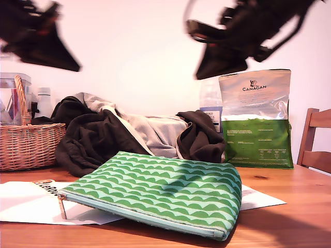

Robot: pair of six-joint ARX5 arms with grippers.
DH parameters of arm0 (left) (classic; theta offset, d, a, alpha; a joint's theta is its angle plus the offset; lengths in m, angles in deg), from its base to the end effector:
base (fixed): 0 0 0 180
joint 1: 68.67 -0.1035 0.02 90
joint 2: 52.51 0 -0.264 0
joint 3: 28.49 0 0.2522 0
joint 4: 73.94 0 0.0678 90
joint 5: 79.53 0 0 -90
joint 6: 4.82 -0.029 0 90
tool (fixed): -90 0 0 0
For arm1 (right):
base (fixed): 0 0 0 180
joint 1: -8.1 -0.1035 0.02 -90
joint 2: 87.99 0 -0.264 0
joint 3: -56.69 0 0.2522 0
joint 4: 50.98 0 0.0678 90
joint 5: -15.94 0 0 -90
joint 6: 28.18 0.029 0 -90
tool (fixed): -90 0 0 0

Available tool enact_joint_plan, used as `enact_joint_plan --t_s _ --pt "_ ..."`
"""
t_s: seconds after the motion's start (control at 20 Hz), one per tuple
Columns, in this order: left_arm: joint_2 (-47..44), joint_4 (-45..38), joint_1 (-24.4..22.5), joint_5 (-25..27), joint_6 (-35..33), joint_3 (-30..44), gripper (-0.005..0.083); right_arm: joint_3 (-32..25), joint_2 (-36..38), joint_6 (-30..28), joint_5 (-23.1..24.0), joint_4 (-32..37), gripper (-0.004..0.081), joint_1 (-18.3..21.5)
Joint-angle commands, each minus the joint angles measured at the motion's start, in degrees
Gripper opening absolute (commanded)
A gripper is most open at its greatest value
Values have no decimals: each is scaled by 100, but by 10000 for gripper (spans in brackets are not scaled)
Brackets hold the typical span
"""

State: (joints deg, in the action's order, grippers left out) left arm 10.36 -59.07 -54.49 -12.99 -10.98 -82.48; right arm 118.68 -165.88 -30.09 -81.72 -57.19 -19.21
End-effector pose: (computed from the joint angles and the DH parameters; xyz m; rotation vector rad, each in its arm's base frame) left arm 0.2252 -0.0688 0.2615 0.0680 0.3853 -0.6691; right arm 0.2618 0.1395 0.2562 -0.0988 0.3761 0.6091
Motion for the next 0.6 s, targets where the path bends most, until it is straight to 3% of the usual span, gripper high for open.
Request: enact_joint_plan --t_s 0.0,0.4,0.55 --pt "-219 -225 -52 -2 35 328 -19 -382 269 -72 -127 90 -11 103" --pt "-1567 -415 -66 -7 186 1449 -19 -2050 2671 -81 72 225 -11 162" --pt "-2321 -321 -55 -2 387 1779 -19 -2380 3705 -46 79 -332 -11 153"
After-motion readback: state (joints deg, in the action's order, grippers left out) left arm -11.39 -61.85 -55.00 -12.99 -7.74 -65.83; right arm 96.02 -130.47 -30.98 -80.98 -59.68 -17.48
